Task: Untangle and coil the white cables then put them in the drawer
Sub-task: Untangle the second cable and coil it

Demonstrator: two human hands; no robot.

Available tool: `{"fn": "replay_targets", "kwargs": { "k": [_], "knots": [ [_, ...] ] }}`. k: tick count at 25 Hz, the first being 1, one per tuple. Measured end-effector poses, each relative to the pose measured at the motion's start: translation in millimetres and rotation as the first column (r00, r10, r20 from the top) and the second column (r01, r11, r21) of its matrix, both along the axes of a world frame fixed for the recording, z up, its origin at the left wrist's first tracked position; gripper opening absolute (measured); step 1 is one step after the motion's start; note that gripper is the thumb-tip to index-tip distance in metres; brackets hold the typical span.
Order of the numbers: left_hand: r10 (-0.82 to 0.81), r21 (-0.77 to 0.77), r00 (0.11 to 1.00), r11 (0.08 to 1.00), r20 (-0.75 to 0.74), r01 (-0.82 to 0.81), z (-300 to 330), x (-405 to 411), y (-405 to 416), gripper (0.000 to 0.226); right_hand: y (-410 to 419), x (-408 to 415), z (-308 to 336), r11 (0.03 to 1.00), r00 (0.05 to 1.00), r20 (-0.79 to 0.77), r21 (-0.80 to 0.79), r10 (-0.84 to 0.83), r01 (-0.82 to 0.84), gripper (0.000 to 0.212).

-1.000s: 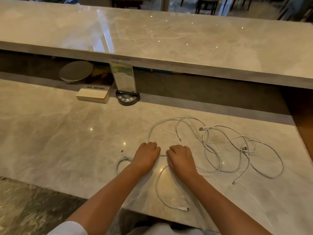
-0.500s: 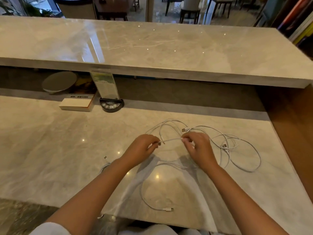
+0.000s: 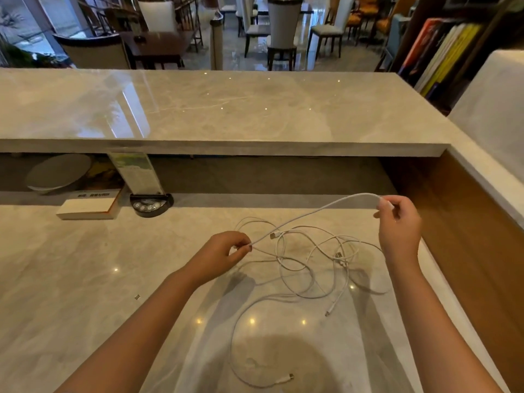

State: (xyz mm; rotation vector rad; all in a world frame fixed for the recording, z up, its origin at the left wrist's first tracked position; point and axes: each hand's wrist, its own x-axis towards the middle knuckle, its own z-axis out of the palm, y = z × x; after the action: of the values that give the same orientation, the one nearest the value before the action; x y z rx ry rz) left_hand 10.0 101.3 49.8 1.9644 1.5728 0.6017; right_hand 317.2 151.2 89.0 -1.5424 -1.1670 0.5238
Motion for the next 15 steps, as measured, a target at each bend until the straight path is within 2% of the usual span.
{"fn": "replay_targets", "kwargs": {
  "k": [2, 3, 5, 7, 8, 9, 10, 12, 13, 15],
  "knots": [
    [-0.022, -0.007, 1.0, 1.0, -0.018, 0.022, 4, 5, 1, 0.016, 1, 9, 1, 0.995, 0.993, -0.059, -0.011, -0.1, 0.099, 0.013],
    [0.011, -0.024, 0.999, 1.0, 0.042, -0.01, 7, 8, 1, 0.018, 1, 12, -1, 0.992, 0.992, -0.027, -0.026, -0.121, 0.12, 0.013],
    [0.146, -0.065, 0.941, 0.989, 0.307, -0.132, 19, 18, 0, 0.021, -1, 13, -8, 0.986, 0.974, 0.212, -0.124, -0.08, 0.108, 0.017],
    [0.264, -0.115, 0.764, 0.963, 0.589, -0.244, 35, 33, 2, 0.021, -9, -2, -14, 0.948, 0.858, 0.489, -0.319, 0.155, 0.011, 0.02],
    [0.29, -0.138, 0.691, 0.953, 0.662, -0.269, 42, 41, 4, 0.021, -14, -13, -16, 0.9, 0.779, 0.543, -0.431, 0.314, -0.062, 0.021],
    [0.298, -0.145, 0.66, 0.95, 0.69, -0.278, 47, 48, 6, 0.02, -20, -25, -14, 0.838, 0.711, 0.533, -0.527, 0.459, -0.146, 0.02],
    [0.291, -0.138, 0.666, 0.952, 0.687, -0.273, 49, 55, 8, 0.018, -27, -37, -10, 0.771, 0.666, 0.481, -0.592, 0.571, -0.233, 0.02],
    [0.229, -0.073, 0.752, 0.969, 0.618, -0.235, 47, 65, 9, 0.015, -38, -57, 4, 0.666, 0.643, 0.327, -0.633, 0.692, -0.394, 0.028],
    [0.171, -0.013, 0.817, 0.98, 0.55, -0.197, 43, 69, 8, 0.015, -41, -64, 13, 0.644, 0.672, 0.236, -0.615, 0.702, -0.456, 0.034],
    [0.043, 0.075, 0.921, 0.994, 0.388, -0.078, 30, 74, 4, 0.017, -43, -72, 29, 0.673, 0.757, 0.102, -0.545, 0.645, -0.5, 0.04]
  ]
}}
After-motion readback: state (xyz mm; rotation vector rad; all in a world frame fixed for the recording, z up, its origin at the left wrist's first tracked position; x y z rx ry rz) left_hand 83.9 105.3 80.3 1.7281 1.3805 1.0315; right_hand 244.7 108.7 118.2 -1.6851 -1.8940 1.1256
